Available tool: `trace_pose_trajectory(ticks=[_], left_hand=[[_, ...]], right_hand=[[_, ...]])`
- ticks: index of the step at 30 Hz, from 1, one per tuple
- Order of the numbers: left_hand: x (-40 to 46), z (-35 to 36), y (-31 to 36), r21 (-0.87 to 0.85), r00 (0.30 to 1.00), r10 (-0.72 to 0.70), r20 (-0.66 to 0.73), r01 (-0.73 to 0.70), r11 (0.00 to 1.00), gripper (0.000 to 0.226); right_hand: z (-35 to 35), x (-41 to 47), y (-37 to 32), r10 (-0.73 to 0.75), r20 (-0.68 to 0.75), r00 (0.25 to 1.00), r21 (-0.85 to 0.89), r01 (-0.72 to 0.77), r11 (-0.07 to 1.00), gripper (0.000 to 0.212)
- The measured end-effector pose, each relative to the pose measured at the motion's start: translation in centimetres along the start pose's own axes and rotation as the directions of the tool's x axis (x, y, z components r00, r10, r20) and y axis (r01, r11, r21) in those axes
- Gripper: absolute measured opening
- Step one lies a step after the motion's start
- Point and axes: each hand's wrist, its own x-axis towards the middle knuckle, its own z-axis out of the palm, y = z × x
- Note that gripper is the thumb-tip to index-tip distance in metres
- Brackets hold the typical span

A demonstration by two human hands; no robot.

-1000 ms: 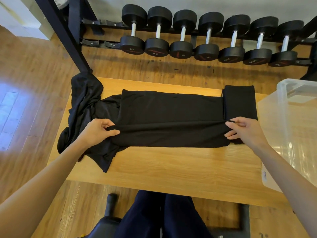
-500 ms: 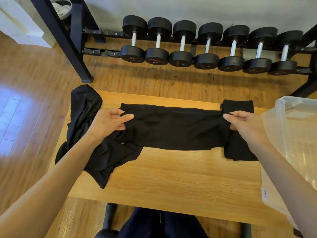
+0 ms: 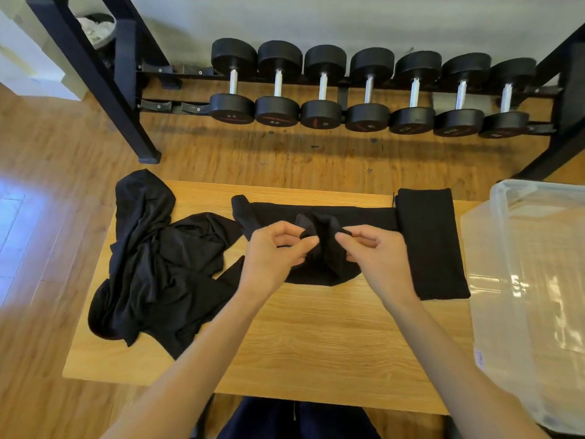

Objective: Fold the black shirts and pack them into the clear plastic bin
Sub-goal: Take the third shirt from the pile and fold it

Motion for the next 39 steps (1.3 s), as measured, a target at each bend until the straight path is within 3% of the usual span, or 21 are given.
trace_pose_trajectory(ticks=[8, 14, 17, 23, 26, 28, 32, 39], left_hand=[[-1.4, 1.8, -1.3, 0.047, 0.989, 0.117, -0.090, -0.113, 0.992, 0.007], [-1.9, 2.5, -1.9, 0.125, 0.958, 0.261, -0.115, -0.247, 0.961, 0.014], [-2.1, 2.5, -2.3, 0.162, 0.947, 0.312, -0.071, -0.298, 0.941, 0.020], [-0.9, 0.4, -2.0, 0.134, 0.976, 0.178, 0.127, -0.194, 0.972, 0.023], [1.7, -0.8, -1.9, 0.237, 0.962, 0.213, 0.172, -0.250, 0.939, 0.028], [4.6, -1.4, -2.0, 0.399, 0.943, 0.239, 0.232, -0.316, 0.861, 0.036], [10.2, -1.8, -2.3, 0.634, 0.859, 0.214, 0.466, -0.492, 0.596, 0.048], [13.6, 0.0, -1.7, 0.690, 0.709, 0.096, 0.699, -0.704, 0.167, 0.043]], right_hand=[[1.9, -1.5, 0.8, -0.010, -0.033, 0.999, -0.016, 0.010, 1.000, 0.023], [2.7, -2.2, 0.9, 0.021, 0.002, 1.000, 0.081, -0.021, 0.996, 0.017], [2.8, -2.2, 0.9, 0.035, -0.005, 0.999, 0.110, -0.034, 0.993, 0.022], [2.6, -1.9, 1.7, 0.077, -0.037, 0.996, 0.039, -0.076, 0.996, 0.026], [2.4, -2.1, 1.7, 0.076, -0.032, 0.997, 0.008, -0.076, 0.997, 0.024], [2.1, -2.3, 1.5, 0.065, -0.026, 0.998, -0.002, -0.065, 0.998, 0.022], [1.5, -2.6, 1.4, 0.055, -0.032, 0.998, -0.029, -0.056, 0.998, 0.022], [0.8, -2.8, 1.4, 0.067, -0.039, 0.997, -0.040, -0.068, 0.997, 0.022]])
